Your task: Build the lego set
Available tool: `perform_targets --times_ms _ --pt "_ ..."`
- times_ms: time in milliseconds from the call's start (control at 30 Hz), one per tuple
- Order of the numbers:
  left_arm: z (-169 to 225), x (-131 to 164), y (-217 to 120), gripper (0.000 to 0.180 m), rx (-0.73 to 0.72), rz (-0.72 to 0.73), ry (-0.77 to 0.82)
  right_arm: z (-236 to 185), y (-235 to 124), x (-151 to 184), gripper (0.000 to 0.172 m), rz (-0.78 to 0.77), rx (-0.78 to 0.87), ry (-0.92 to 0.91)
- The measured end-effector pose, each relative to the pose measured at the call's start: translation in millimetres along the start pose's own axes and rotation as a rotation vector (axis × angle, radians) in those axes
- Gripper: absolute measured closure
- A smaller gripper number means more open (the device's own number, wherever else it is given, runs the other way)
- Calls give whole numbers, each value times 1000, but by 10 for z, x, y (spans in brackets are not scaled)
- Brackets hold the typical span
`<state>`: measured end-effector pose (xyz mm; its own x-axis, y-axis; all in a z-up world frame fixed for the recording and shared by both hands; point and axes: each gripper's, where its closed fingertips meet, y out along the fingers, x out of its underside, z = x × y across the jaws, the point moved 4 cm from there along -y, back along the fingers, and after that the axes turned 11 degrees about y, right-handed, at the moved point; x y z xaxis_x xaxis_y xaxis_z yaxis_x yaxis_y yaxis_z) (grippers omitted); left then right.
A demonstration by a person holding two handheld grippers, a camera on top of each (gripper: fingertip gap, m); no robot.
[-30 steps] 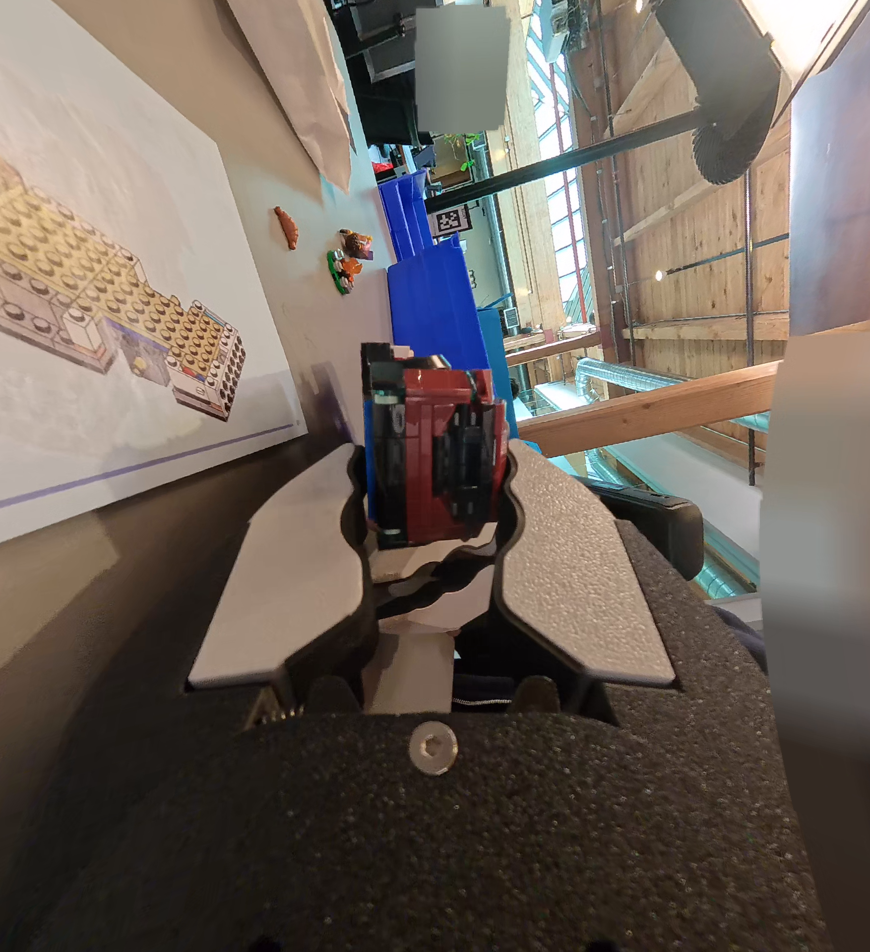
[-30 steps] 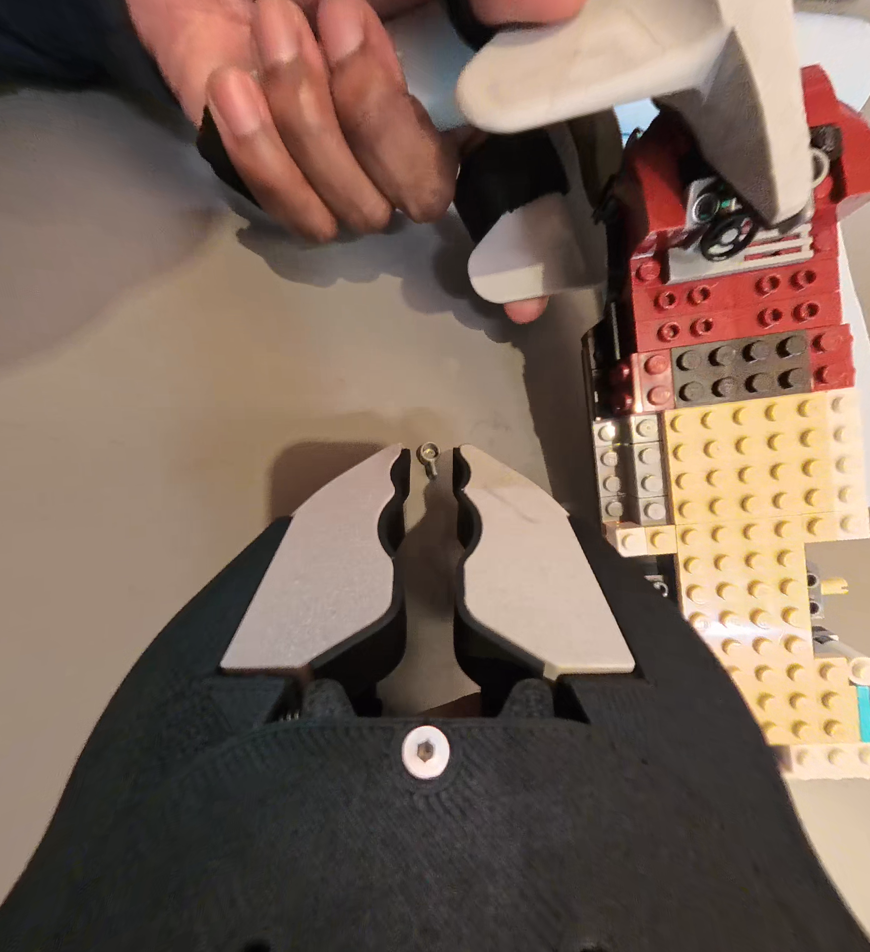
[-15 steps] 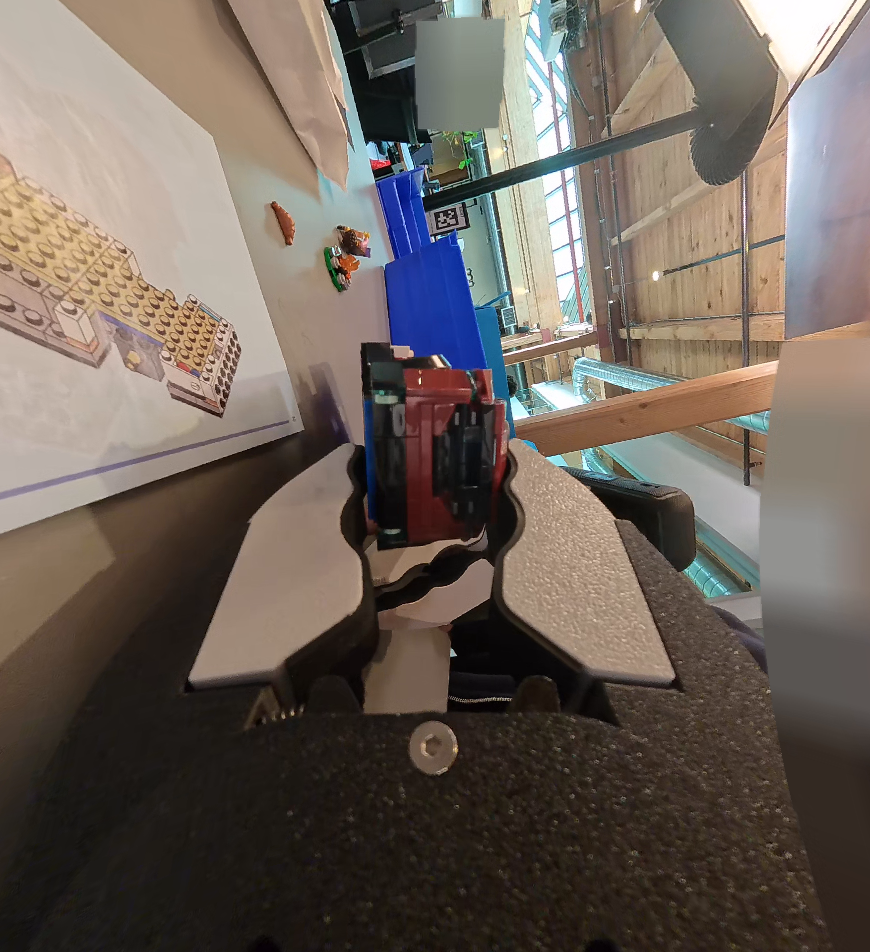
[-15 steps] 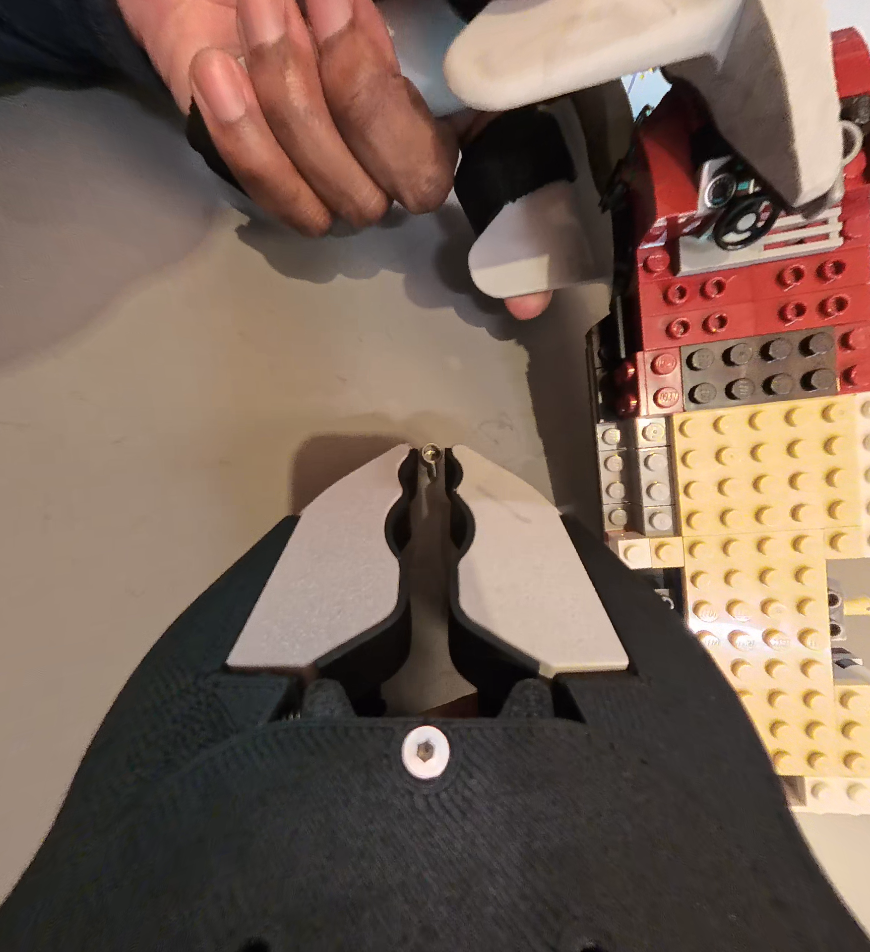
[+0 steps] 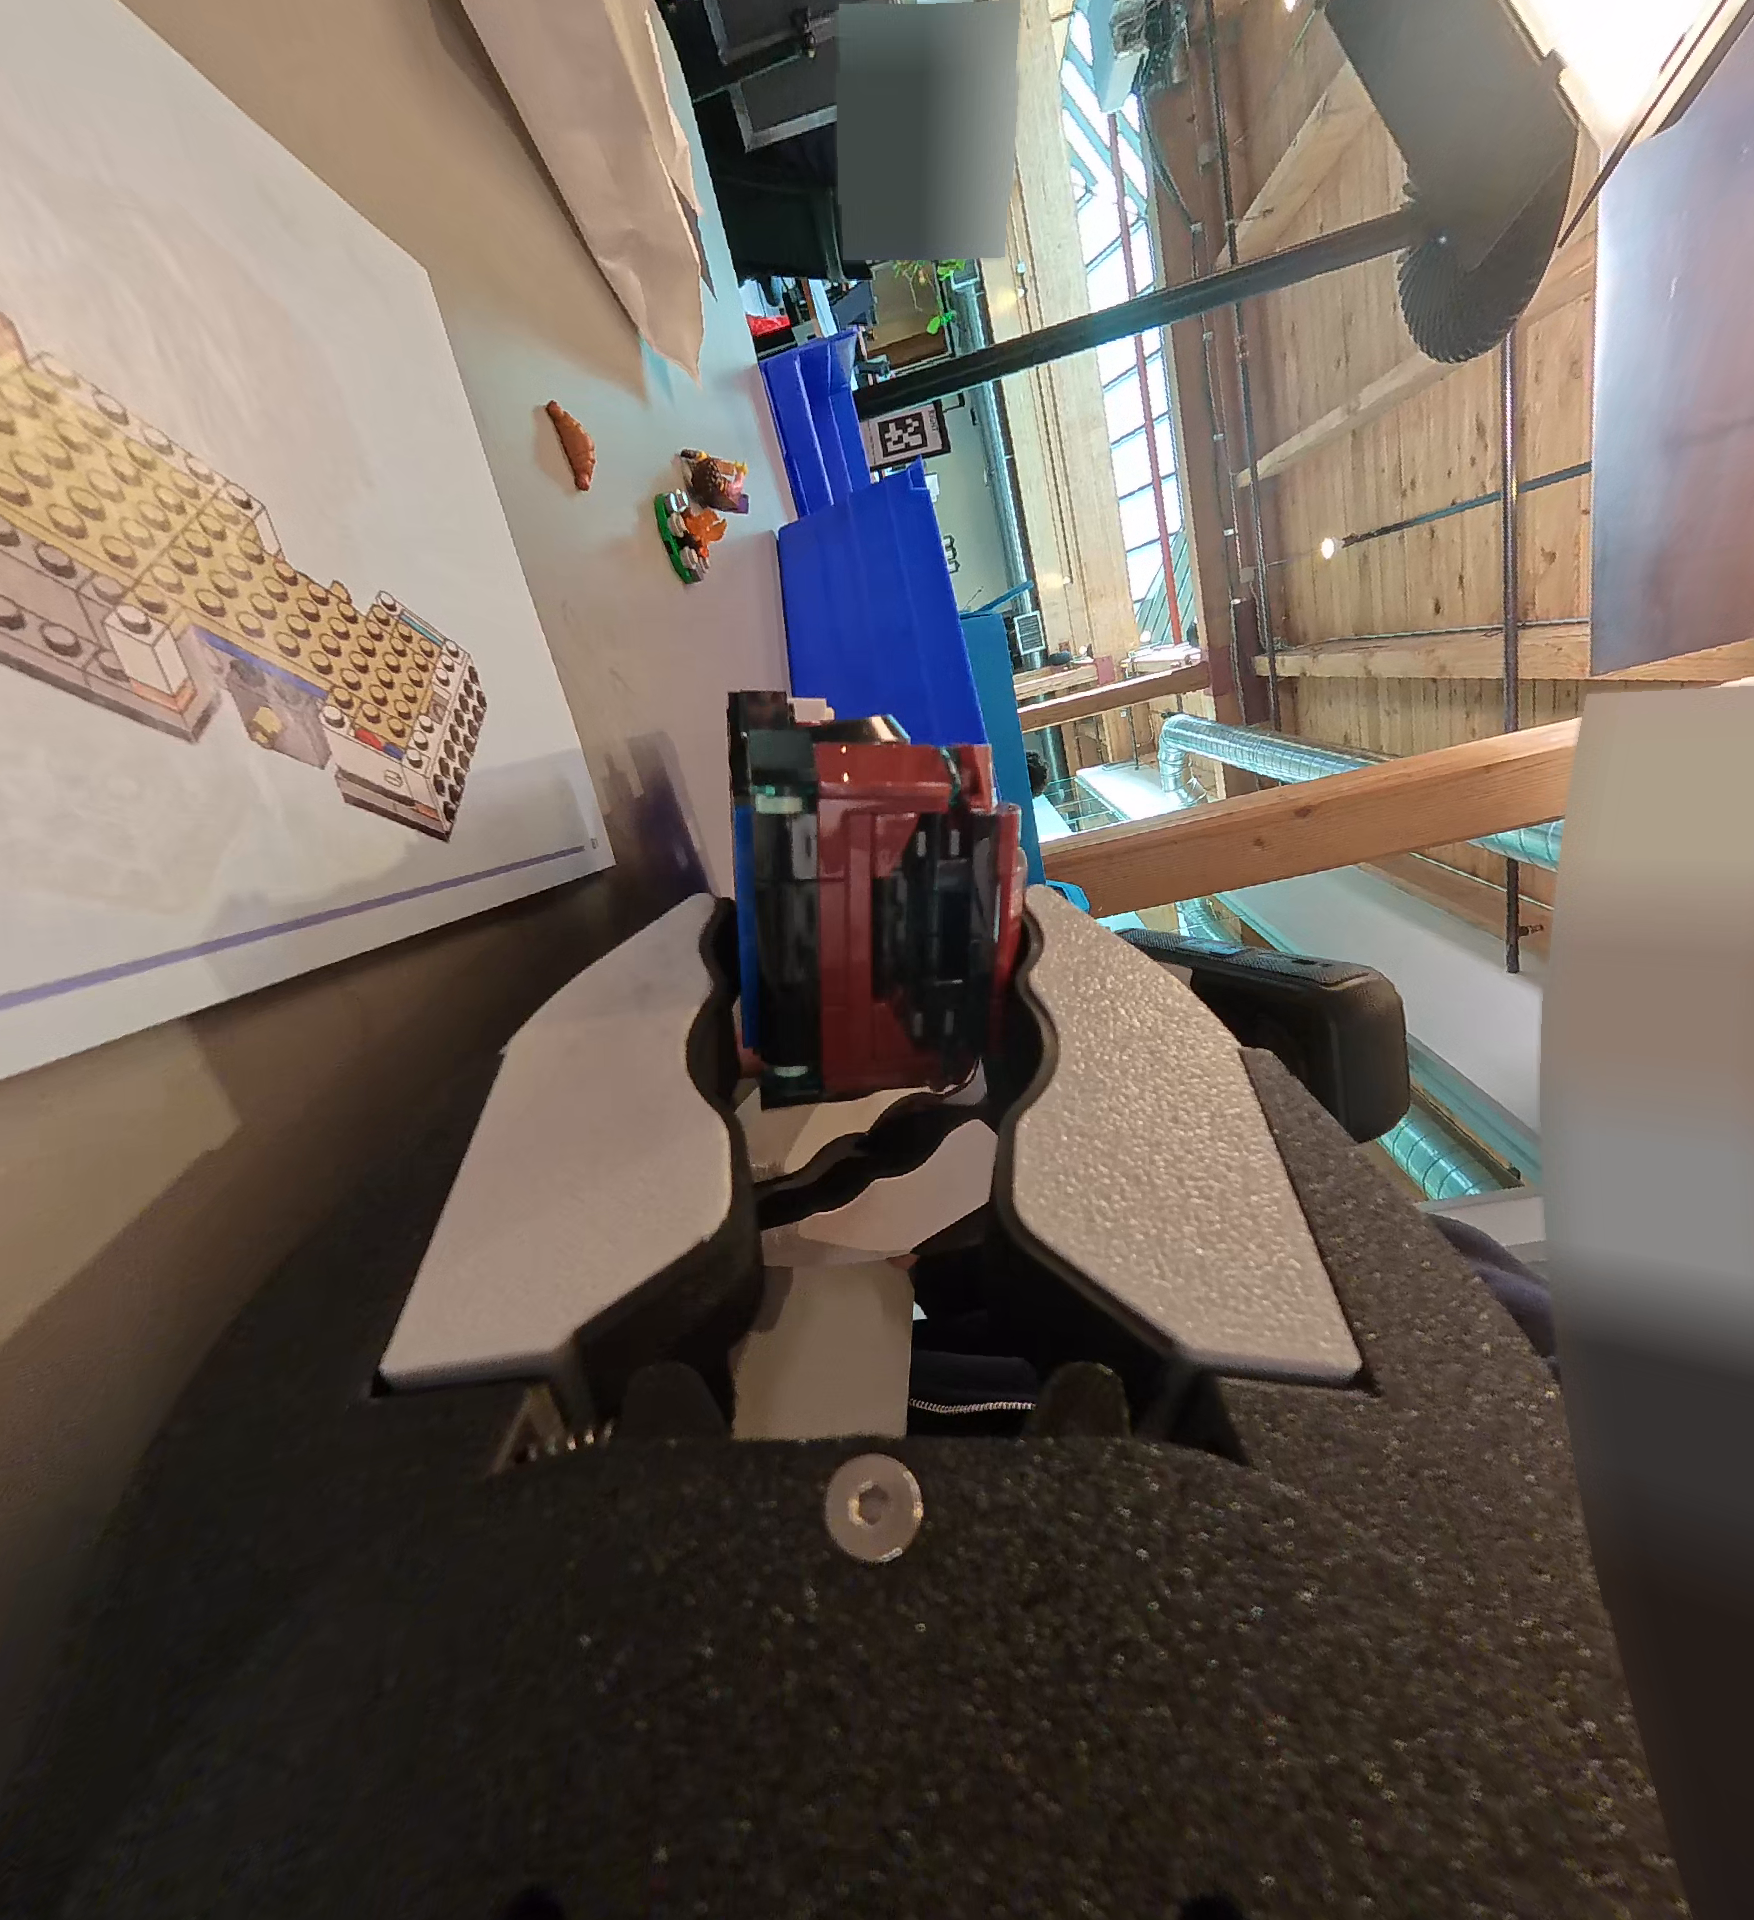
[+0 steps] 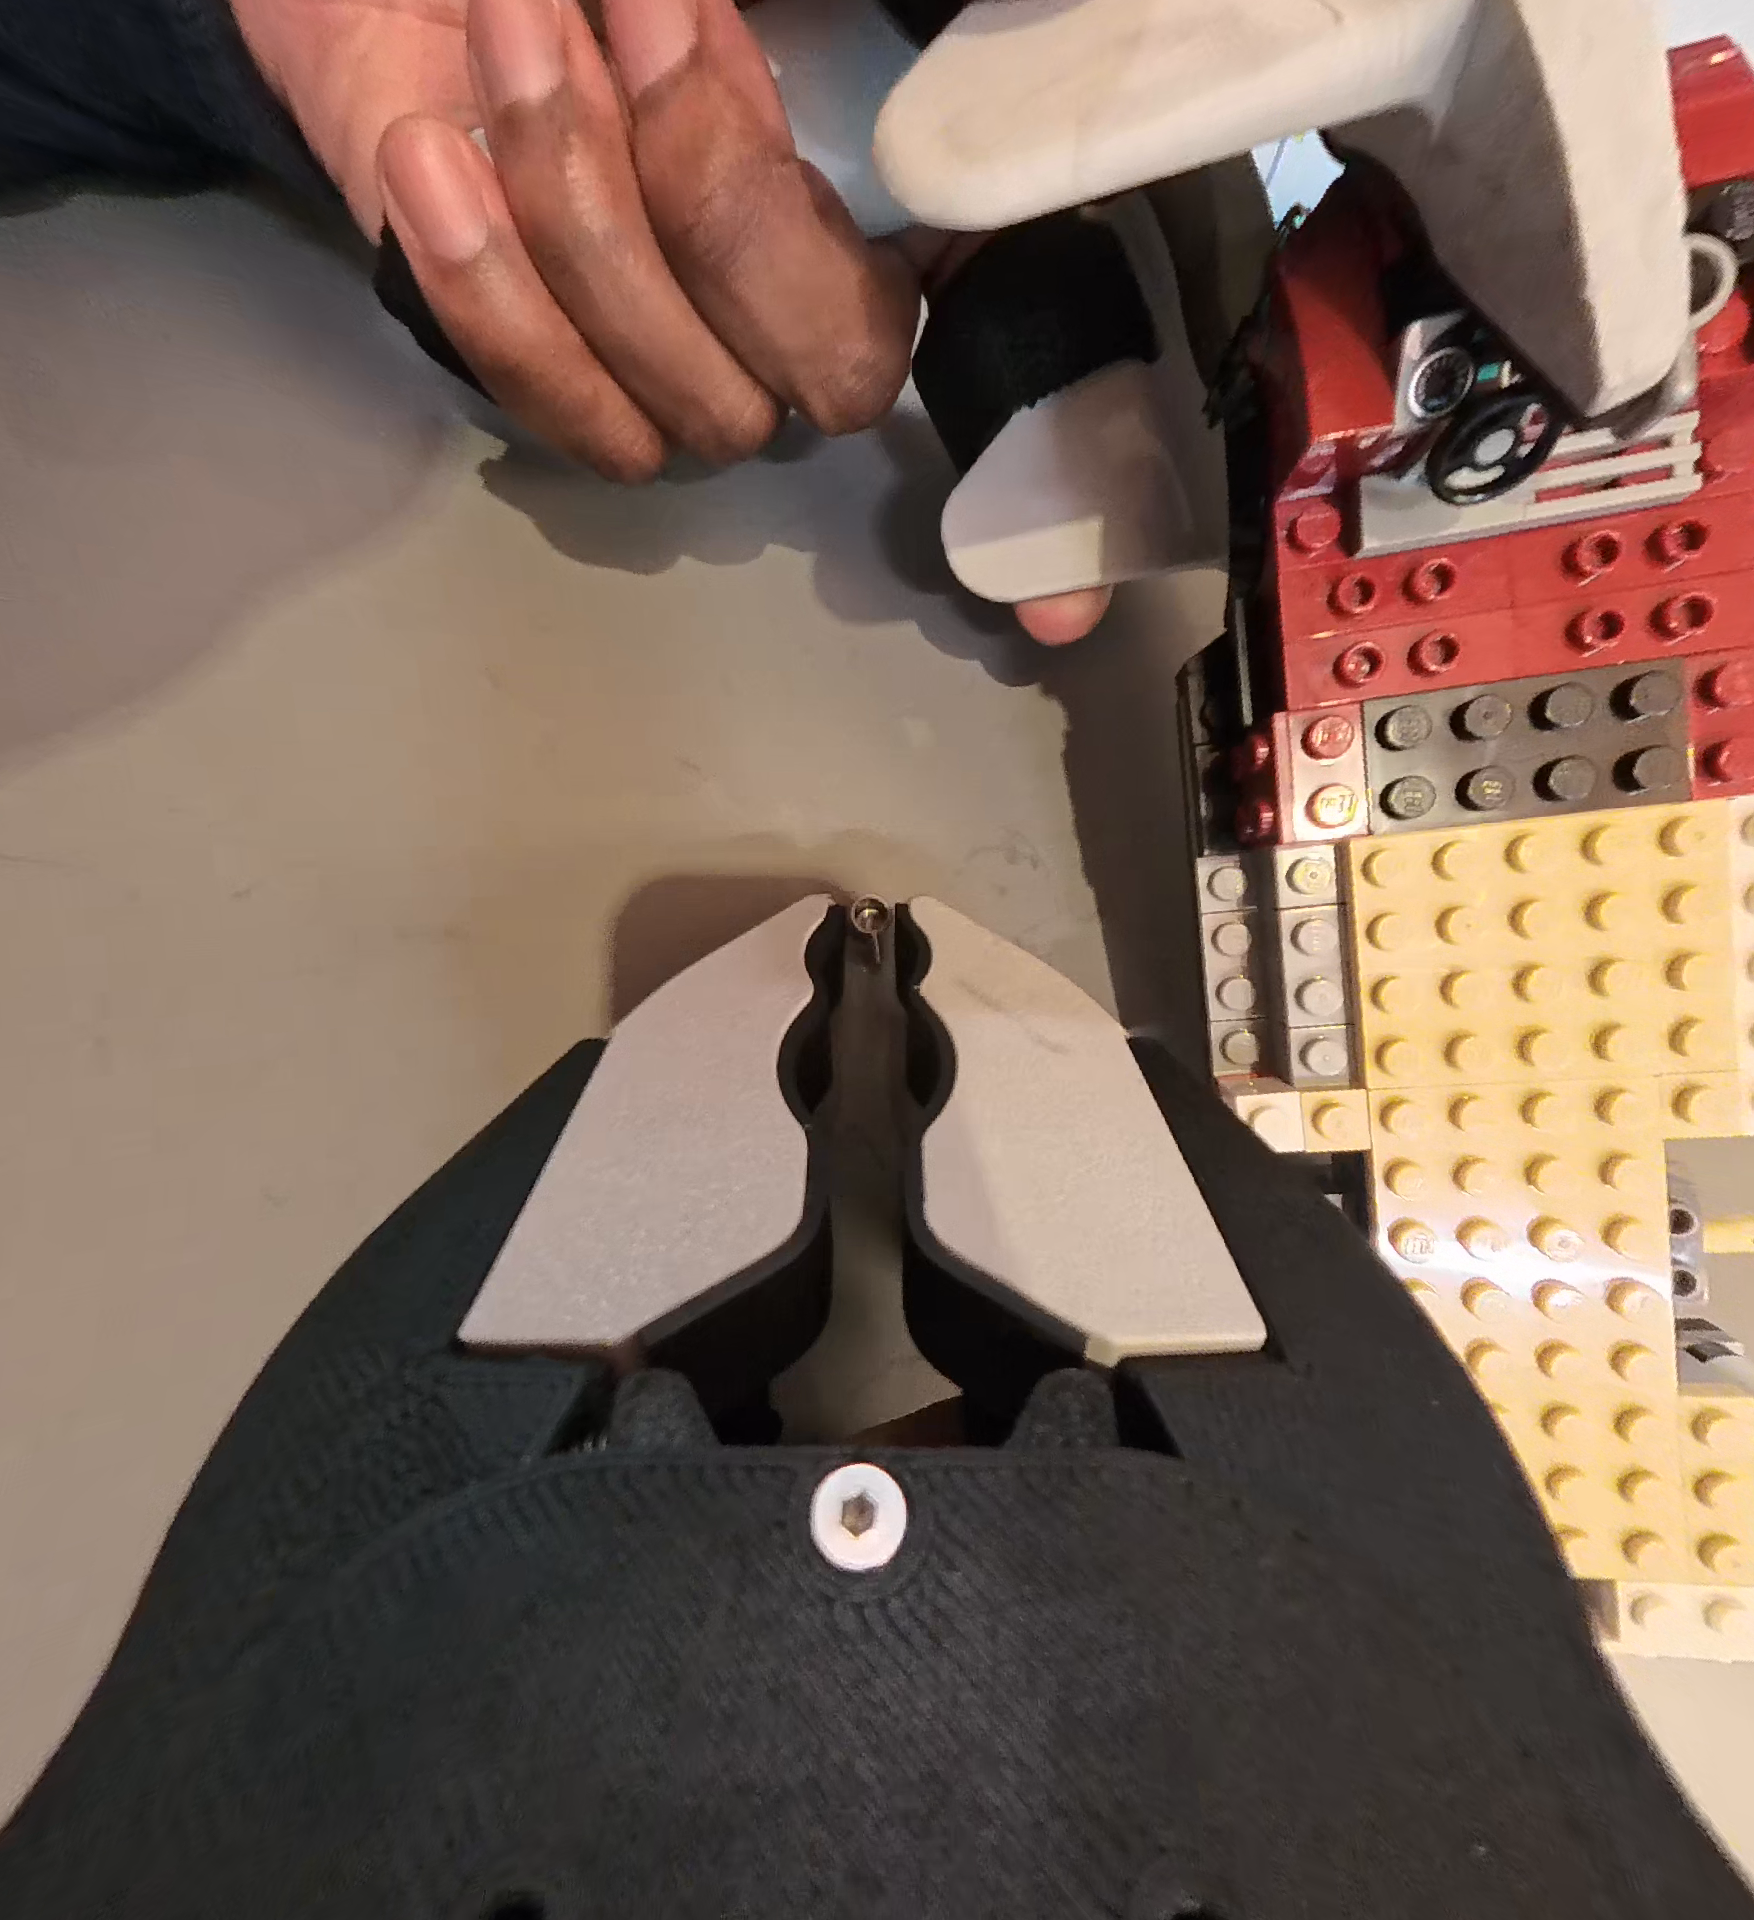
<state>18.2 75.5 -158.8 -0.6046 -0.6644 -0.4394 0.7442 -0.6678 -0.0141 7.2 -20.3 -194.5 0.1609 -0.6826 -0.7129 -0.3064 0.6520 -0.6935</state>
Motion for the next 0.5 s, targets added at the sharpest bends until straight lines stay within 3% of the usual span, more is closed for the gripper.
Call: perform_targets --times_ms 300,500 --pt "-12 -1 -6 131 3 5 -12 -21 -31 -25 164 30 4 -2" --pt "-3 19 10 131 42 6 -52 -43 -380 -288 164 181 -6 -6"
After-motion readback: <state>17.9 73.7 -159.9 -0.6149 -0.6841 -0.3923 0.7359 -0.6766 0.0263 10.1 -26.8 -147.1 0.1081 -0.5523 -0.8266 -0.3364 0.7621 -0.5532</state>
